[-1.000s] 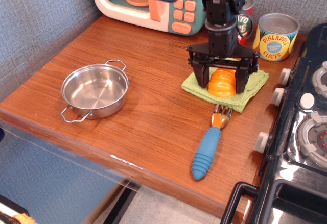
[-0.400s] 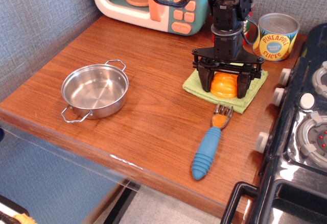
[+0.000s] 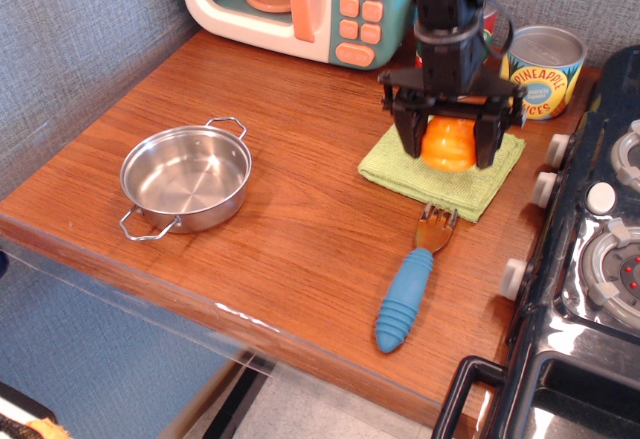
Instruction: Move the orange between the silver pot and the blue fork.
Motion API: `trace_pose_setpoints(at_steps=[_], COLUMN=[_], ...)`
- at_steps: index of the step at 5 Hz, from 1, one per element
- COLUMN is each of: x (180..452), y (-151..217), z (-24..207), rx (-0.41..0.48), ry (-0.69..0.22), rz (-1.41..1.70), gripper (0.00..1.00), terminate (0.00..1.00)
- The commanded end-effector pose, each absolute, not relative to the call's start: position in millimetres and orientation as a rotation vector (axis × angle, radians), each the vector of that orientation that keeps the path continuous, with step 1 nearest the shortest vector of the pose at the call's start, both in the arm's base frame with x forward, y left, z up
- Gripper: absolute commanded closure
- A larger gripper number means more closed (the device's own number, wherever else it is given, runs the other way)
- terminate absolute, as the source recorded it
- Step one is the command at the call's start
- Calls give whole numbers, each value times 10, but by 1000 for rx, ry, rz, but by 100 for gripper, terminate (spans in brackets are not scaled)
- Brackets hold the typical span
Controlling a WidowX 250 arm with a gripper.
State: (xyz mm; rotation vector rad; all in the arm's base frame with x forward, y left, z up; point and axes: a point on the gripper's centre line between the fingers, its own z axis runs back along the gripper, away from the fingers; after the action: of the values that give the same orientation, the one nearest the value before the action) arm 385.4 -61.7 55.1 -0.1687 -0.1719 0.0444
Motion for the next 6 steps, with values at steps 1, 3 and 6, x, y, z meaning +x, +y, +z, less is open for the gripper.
trace_pose_setpoints(at_steps=[1,3,6], x=[3444,2795,2639], y=[-418,-79,31], z=[1322,749,163], rx=[-200,-85,-40], ry=[-330,-182,-42], rz=[49,98,100], gripper=[100,100,100], terminate=[0,0,0])
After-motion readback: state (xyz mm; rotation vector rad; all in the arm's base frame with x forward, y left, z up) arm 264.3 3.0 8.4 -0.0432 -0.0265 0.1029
